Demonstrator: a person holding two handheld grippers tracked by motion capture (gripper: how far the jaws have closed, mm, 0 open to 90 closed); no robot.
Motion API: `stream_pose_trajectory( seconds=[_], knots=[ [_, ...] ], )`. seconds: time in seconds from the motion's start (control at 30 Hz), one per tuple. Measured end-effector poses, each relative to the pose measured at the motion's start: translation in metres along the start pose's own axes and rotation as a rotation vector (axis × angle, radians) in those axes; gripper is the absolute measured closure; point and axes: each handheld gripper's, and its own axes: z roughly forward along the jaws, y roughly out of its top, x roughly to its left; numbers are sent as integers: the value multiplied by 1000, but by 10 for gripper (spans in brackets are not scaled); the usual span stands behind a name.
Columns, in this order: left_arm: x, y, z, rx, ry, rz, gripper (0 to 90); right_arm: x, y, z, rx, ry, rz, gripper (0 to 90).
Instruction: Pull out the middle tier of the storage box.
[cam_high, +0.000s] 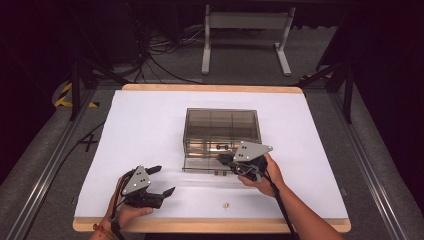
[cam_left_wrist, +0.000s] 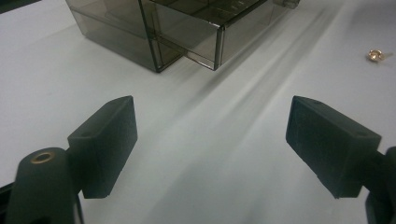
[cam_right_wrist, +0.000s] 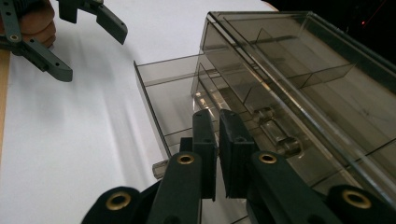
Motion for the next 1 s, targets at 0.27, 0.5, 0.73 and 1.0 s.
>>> stream_pose_trajectory(
  seconds=[0.27,0.5,0.73,1.0],
  knots=[
    [-1,0,1,5,-8,1,172,-1,-11,6,39,-11,33,864],
    [-1,0,1,11,-8,8,172,-3,-13,8,50,-11,43,863],
    [-1,0,1,10,-6,20,172,-3,-17,11,67,-12,47,862],
    [-1,0,1,8,-7,17,170,-4,-19,11,67,-17,57,853]
  ],
)
